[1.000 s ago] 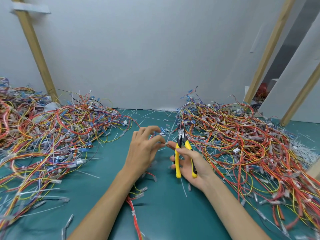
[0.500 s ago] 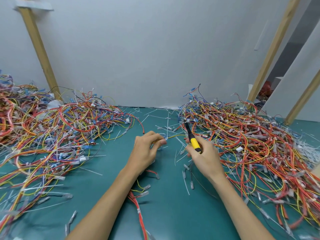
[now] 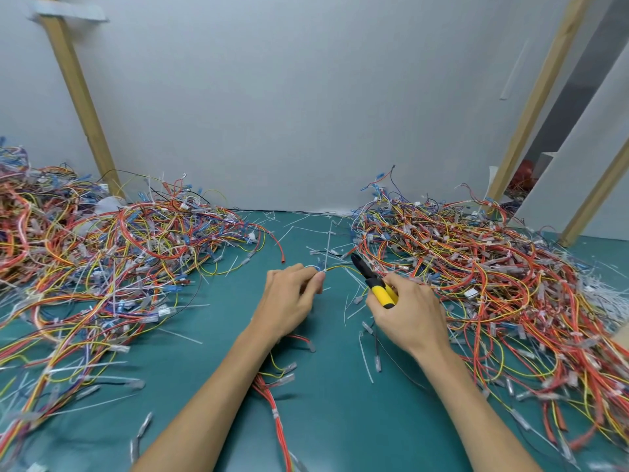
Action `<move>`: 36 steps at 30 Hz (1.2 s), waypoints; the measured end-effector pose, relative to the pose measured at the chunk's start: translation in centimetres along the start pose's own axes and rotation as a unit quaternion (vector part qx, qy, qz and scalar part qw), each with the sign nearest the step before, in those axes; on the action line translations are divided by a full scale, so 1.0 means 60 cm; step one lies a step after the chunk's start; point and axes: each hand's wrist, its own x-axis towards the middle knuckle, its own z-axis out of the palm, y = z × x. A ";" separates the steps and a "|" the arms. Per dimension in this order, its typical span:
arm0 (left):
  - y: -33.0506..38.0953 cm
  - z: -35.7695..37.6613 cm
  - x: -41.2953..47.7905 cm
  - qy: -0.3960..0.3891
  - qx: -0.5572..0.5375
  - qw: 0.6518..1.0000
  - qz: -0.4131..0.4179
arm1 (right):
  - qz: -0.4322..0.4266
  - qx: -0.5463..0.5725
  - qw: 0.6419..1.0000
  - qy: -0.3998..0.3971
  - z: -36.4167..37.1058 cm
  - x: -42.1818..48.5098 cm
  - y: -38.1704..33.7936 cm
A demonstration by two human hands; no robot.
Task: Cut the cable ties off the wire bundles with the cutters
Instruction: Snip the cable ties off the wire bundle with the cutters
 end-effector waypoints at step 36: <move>0.014 -0.001 -0.009 -0.046 0.164 0.984 0.061 | -0.003 -0.090 0.994 -0.063 0.034 -0.018 -0.027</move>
